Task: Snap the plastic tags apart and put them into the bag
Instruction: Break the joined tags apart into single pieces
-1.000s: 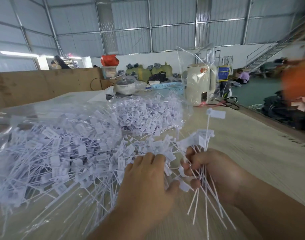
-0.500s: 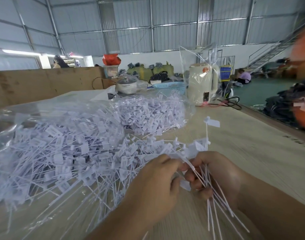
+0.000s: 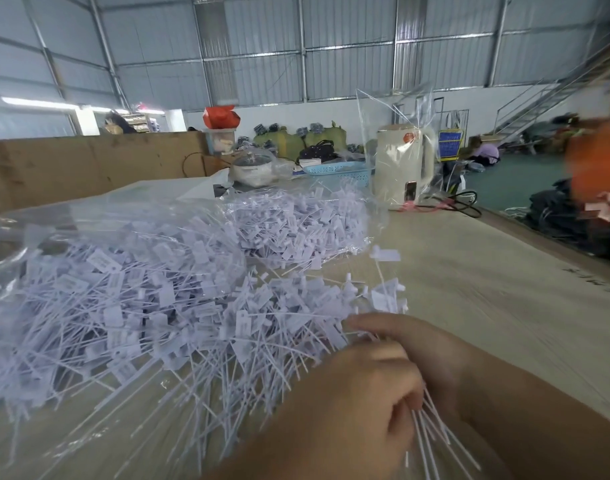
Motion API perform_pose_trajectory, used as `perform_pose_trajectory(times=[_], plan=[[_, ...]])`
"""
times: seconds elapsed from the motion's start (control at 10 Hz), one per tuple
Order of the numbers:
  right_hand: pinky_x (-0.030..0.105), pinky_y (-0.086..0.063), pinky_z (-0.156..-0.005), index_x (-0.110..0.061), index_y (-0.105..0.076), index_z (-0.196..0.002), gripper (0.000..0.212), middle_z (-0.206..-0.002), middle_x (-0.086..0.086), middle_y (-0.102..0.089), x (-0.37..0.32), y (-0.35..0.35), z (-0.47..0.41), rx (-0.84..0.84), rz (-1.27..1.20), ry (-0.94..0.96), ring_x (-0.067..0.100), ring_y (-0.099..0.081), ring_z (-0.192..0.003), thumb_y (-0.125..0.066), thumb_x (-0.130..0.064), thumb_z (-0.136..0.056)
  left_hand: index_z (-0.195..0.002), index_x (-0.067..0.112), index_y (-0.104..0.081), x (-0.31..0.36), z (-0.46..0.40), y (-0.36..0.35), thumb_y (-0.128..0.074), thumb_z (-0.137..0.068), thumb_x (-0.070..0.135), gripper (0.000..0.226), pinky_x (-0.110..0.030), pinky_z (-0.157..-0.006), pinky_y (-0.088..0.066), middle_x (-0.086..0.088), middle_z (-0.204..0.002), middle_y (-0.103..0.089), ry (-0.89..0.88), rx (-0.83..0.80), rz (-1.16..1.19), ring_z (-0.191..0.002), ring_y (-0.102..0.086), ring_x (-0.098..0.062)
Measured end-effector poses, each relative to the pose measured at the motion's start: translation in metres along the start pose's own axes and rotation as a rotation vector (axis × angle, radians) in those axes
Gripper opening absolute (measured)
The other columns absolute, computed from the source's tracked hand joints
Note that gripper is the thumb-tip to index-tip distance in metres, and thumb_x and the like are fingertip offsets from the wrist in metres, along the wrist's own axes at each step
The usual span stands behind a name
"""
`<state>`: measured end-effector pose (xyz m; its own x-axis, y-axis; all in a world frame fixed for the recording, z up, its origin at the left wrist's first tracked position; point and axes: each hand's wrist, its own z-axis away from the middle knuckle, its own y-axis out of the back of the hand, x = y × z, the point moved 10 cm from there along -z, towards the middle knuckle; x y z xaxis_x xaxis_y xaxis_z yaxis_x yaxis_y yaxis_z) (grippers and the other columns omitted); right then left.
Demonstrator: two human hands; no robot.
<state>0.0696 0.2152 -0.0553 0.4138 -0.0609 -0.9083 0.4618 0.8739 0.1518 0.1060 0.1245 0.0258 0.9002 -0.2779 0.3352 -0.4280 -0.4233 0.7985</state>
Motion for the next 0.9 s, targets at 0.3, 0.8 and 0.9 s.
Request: perform_pose_trajectory(times=[0.3,0.8,0.9], plan=[[0.019,-0.033,-0.034,-0.008,-0.062,-0.055,0.033,-0.046,0.003,-0.053,0.006,0.013,0.019,0.060,-0.134,0.124,0.011,-0.043,-0.035,-0.064,-0.010,-0.088,-0.084,0.029,-0.056,-0.084,0.014,0.043,-0.040,-0.084,0.065,0.040,-0.026,-0.067,-0.045,0.016,-0.080,-0.053,0.438,0.139,-0.377,-0.078,-0.051,-0.004],[0.027,-0.040,-0.045,-0.003,-0.061,-0.061,0.022,-0.060,0.017,-0.049,-0.010,0.013,0.024,0.081,-0.019,0.310,0.022,-0.042,-0.047,-0.065,-0.011,-0.082,-0.091,0.025,-0.058,-0.093,0.012,0.024,-0.057,-0.086,0.027,0.005,-0.029,-0.067,-0.035,0.003,-0.095,-0.061,0.502,-0.018,-0.556,-0.090,-0.059,-0.020],[0.025,-0.040,-0.043,-0.005,-0.057,-0.059,0.025,-0.057,0.013,-0.047,-0.014,0.011,0.028,0.046,-0.055,0.317,0.018,-0.040,-0.046,-0.063,-0.007,-0.083,-0.087,0.024,-0.057,-0.096,0.014,0.029,-0.054,-0.088,0.025,0.004,-0.028,-0.060,-0.035,0.005,-0.086,-0.061,0.520,0.051,-0.486,-0.080,-0.059,-0.018]])
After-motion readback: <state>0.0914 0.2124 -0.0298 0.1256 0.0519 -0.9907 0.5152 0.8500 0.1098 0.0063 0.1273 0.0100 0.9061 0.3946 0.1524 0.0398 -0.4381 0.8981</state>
